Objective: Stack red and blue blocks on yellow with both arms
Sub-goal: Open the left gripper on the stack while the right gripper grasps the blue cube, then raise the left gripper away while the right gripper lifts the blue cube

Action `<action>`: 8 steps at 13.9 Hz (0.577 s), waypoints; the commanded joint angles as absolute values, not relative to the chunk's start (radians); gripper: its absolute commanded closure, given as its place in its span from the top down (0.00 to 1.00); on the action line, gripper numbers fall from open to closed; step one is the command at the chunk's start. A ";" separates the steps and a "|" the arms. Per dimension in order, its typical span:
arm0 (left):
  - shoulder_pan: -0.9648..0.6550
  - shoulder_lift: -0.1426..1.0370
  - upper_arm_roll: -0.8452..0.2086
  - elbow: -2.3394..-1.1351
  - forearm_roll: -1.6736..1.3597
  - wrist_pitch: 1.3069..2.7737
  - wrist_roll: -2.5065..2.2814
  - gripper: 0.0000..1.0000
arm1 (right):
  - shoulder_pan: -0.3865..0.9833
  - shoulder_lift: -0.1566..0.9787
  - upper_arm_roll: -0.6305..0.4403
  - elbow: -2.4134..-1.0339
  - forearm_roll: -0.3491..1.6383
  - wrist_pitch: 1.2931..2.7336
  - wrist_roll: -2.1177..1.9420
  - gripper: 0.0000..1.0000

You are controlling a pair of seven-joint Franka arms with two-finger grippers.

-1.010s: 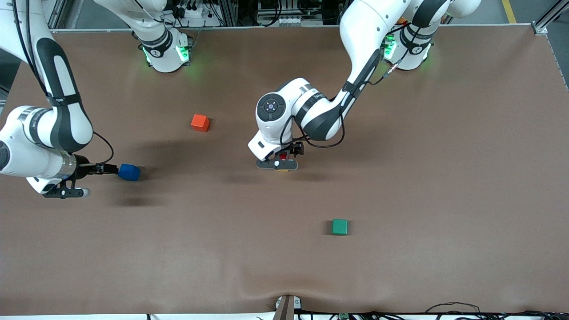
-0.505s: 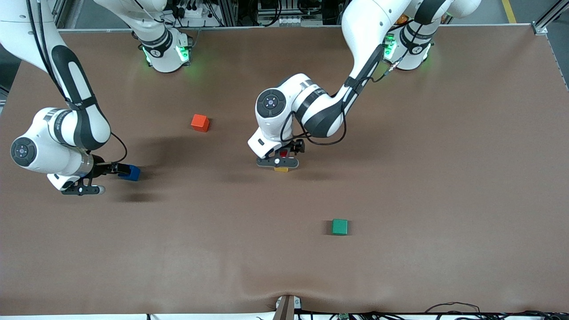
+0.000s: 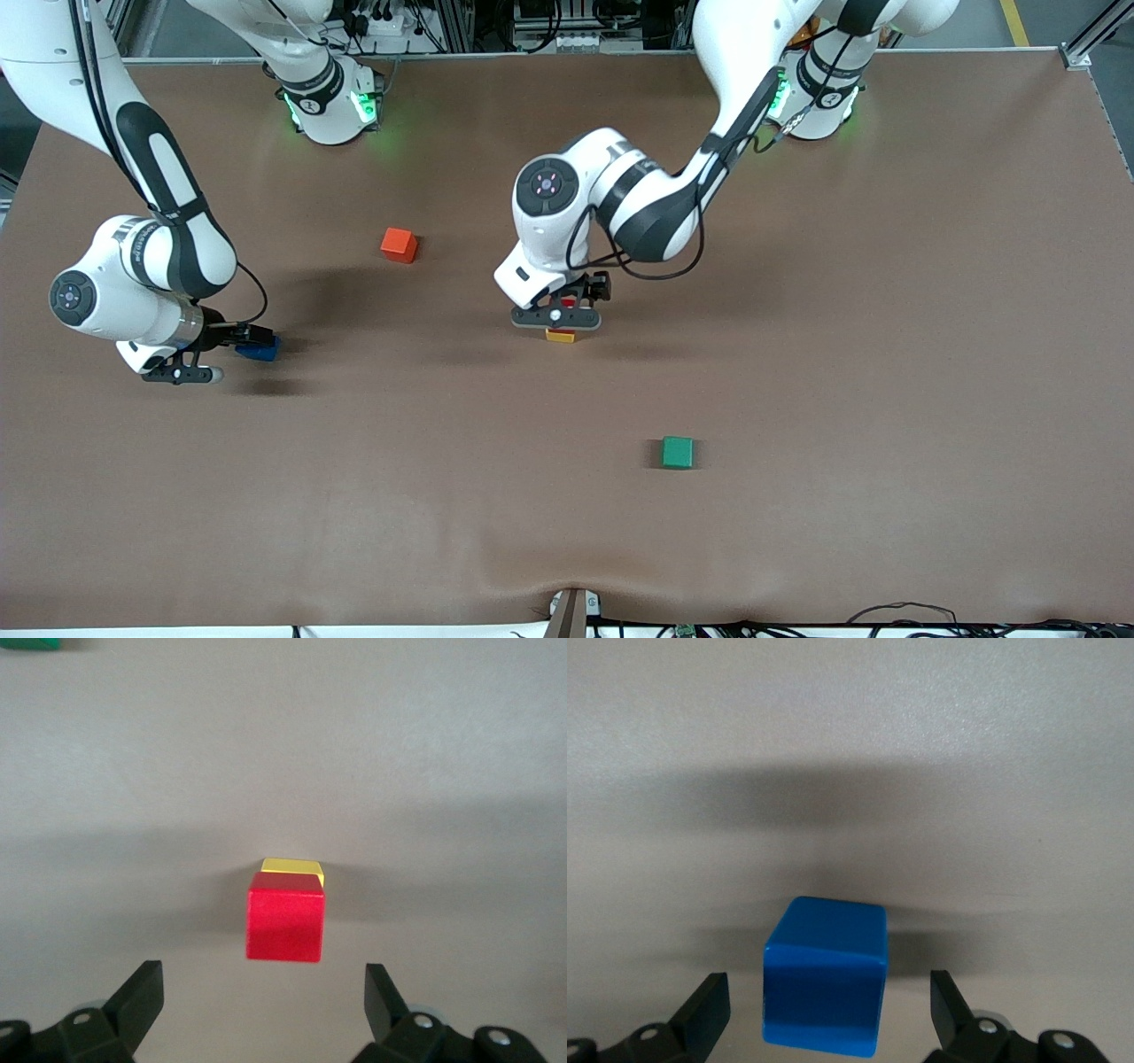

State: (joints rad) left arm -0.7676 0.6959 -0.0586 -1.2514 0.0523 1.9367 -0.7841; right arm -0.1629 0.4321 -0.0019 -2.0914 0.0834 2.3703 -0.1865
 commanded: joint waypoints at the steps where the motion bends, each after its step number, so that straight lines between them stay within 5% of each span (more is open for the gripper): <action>1: -0.741 0.632 -0.049 -1.267 0.049 1.875 -0.788 1.00 | -0.163 0.431 0.002 -2.100 0.118 2.382 -0.183 0.93; 3: -0.718 0.603 -0.051 -1.272 0.051 1.846 -0.787 1.00 | -0.167 0.442 0.002 -2.100 0.121 2.382 -0.183 0.78; 8: -0.669 0.539 -0.051 -1.287 0.051 1.792 -0.790 1.00 | -0.175 0.442 0.003 -2.098 0.135 2.376 -0.183 0.04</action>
